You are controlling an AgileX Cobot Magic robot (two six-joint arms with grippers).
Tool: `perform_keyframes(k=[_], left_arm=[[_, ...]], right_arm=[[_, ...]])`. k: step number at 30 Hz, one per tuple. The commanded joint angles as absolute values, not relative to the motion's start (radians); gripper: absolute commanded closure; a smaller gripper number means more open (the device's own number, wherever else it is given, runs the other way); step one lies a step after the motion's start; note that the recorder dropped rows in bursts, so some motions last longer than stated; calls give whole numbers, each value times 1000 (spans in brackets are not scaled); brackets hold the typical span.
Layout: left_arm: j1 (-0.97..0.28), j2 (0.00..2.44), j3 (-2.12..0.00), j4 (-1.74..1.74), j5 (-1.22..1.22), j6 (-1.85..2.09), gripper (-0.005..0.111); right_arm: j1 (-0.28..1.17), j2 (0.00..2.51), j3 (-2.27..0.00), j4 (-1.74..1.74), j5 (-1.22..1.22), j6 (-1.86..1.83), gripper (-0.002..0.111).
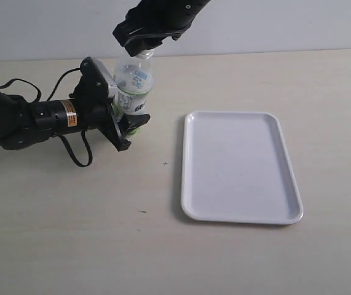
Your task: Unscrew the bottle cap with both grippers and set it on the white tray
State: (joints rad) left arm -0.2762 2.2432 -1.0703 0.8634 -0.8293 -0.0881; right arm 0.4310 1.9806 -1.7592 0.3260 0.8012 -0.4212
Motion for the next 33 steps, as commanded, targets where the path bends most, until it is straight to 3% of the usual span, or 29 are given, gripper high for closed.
perform_keyframes(k=[1, 3, 13, 33], left_arm=[[-278, 2244, -1070, 876, -790, -85, 107], [-278, 2244, -1070, 876, -790, -85, 107], [-278, 2244, -1070, 876, -790, -87, 107], [-278, 2244, -1070, 876, -790, -90, 107]], right_arm=[[431, 1968, -1763, 321, 789, -417, 102], [431, 1968, -1763, 321, 789, -417, 108], [431, 1968, -1763, 321, 789, -431, 108], [431, 1968, -1763, 324, 791, -942, 108]])
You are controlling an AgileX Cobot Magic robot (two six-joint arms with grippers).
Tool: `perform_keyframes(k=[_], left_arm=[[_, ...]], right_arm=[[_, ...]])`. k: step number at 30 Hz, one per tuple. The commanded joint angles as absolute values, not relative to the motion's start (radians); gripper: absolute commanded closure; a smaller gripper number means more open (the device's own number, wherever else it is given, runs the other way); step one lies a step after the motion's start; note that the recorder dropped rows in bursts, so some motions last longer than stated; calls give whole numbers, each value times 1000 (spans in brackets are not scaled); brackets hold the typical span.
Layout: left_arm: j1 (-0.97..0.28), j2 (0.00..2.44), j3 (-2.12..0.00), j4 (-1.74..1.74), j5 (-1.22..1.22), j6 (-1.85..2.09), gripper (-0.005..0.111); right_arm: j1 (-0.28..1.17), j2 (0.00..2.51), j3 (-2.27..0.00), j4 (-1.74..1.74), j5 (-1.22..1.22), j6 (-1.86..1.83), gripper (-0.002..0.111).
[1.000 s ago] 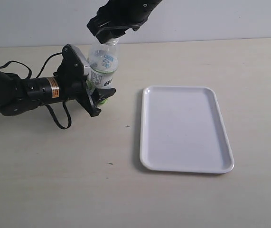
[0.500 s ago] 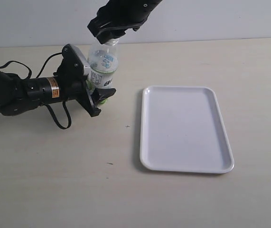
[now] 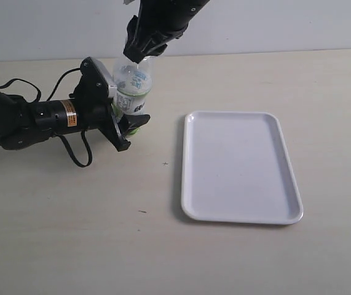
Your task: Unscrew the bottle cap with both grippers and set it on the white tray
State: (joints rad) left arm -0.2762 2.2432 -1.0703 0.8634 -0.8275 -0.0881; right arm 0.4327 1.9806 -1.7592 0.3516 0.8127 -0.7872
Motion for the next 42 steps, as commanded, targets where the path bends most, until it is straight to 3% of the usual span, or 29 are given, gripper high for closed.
perform_keyframes(k=[1, 19, 38, 42], left_arm=[[-278, 2244, -1070, 876, -790, -90, 107], [-278, 2244, -1070, 876, -790, -92, 107], [-278, 2244, -1070, 824, -803, -95, 107], [-278, 2244, -1070, 796, -844, -181, 107]], right_arm=[[431, 1968, -1763, 324, 791, -975, 108], [431, 1968, -1763, 325, 769, -1697, 108], [431, 1857, -1763, 411, 900, -1690, 108], [431, 1806, -1763, 392, 915, -1422, 108]])
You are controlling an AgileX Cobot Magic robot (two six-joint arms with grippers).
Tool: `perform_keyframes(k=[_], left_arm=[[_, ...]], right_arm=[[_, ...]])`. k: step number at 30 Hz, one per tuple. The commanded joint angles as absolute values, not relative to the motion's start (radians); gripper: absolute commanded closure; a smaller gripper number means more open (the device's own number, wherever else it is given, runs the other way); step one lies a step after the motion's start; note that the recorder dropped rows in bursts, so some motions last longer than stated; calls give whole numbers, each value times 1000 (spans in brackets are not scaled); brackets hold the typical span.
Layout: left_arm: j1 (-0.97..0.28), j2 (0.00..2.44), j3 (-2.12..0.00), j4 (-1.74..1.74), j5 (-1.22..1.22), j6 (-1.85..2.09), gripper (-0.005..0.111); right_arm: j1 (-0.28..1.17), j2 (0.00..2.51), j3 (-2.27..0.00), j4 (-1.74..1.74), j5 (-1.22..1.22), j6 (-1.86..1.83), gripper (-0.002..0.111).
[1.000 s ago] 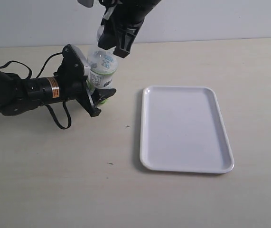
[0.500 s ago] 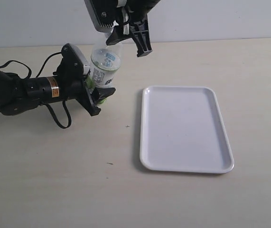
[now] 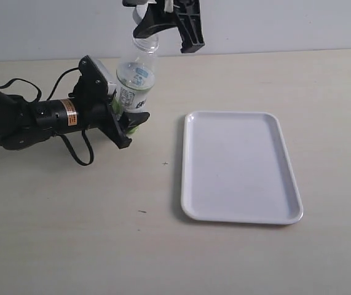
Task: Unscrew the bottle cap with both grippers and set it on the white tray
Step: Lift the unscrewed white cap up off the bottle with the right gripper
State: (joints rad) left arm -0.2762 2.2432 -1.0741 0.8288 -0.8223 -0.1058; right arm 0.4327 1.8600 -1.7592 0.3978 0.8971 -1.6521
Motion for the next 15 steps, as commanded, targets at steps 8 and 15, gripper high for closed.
perform_keyframes(k=[8, 15], left_arm=[[-278, 2248, -1070, 796, -906, -275, 107], [-239, 2277, -1016, 760, -1182, -286, 107]], right_arm=[[425, 1742, -1763, 77, 1034, -678, 108], [377, 1747, -1715, 0, 1200, -248, 108]])
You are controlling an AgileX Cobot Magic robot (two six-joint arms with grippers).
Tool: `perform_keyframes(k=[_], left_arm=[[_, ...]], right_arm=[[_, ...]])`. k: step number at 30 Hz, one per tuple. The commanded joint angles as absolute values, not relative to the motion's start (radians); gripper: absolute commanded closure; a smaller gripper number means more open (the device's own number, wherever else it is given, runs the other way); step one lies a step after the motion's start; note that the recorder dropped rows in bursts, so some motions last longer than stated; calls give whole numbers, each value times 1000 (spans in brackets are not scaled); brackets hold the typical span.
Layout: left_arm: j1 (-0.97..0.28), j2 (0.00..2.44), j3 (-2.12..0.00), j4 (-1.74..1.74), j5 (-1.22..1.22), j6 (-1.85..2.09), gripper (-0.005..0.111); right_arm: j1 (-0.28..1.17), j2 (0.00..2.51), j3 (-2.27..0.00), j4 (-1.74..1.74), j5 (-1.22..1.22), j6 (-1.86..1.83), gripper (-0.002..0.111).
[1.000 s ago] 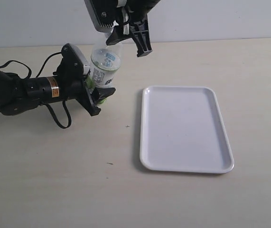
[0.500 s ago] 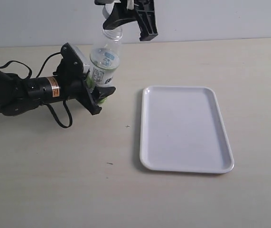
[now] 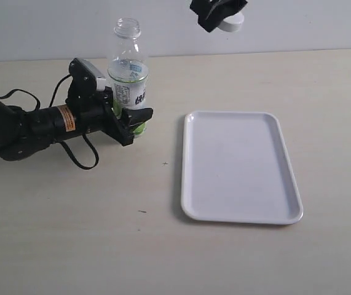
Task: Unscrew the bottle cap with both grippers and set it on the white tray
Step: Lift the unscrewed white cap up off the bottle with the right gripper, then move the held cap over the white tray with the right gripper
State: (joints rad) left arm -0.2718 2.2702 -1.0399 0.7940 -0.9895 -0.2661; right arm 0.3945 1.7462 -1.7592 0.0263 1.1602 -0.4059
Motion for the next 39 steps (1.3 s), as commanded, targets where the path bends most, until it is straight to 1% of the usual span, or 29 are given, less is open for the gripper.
perform_keyframes(k=[1, 3, 7, 12, 15, 17, 24, 39], left_arm=[[-235, 2282, -1016, 758, -1192, -291, 107], [-227, 2297, -1014, 754, -1221, -291, 107], [-227, 2313, -1014, 750, -1221, -289, 107], [-227, 2313, -1014, 758, -1221, -289, 107], [-227, 2313, -1014, 776, -1221, -289, 107], [-227, 2313, -1014, 792, -1221, -289, 107], [-227, 2313, -1014, 804, -1221, -289, 107], [-227, 2313, -1014, 847, -1221, -291, 107]], right_arm=[[377, 1747, -1692, 0, 1198, -235, 108], [377, 1747, -1606, 0, 1151, -200, 108], [377, 1747, -1413, 0, 961, -143, 108], [377, 1747, -1150, 9, 645, -126, 108], [377, 1747, -1045, 22, 525, -126, 108], [377, 1750, -967, 22, 398, -129, 108], [377, 1752, -885, 20, 251, -129, 108], [377, 1843, -884, 25, 193, -129, 108]])
